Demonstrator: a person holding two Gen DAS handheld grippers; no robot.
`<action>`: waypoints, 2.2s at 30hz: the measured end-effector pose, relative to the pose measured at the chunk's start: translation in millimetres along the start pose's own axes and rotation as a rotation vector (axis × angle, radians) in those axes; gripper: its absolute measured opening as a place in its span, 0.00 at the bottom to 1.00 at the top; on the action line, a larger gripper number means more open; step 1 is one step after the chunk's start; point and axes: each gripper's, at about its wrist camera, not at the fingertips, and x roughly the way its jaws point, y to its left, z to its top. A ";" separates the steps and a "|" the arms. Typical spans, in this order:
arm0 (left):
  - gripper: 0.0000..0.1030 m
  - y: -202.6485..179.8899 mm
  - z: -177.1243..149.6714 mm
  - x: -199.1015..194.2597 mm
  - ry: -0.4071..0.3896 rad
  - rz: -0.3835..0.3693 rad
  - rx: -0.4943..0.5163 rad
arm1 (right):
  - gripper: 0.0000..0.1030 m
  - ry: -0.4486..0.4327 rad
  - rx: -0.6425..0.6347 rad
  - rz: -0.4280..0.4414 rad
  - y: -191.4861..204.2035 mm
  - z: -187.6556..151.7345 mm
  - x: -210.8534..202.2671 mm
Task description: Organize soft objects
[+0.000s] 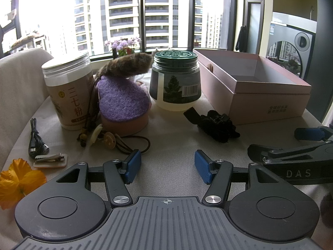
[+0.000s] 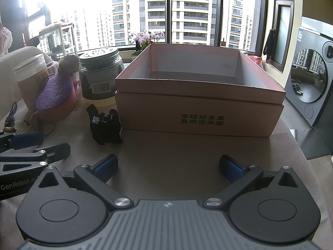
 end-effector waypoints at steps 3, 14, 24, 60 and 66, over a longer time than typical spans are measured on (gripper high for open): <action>0.62 -0.1 0.0 0.0 0.000 0.004 0.005 | 1.00 0.049 -0.013 0.027 -3.8 6.1 1.3; 0.59 42.8 -4.7 -56.5 -0.085 -0.025 0.016 | 0.93 0.108 -0.079 0.074 20.5 14.0 -0.5; 0.59 141.6 -17.0 -79.5 -0.080 0.209 -0.163 | 0.93 -0.091 -0.247 0.152 88.8 12.6 -30.3; 0.57 176.2 -47.6 -84.3 -0.019 0.012 -0.187 | 0.91 -0.025 -0.330 0.221 120.6 2.5 -34.1; 0.57 168.8 -42.9 -81.2 -0.023 -0.003 -0.197 | 0.91 -0.065 -0.360 0.232 124.1 0.1 -42.1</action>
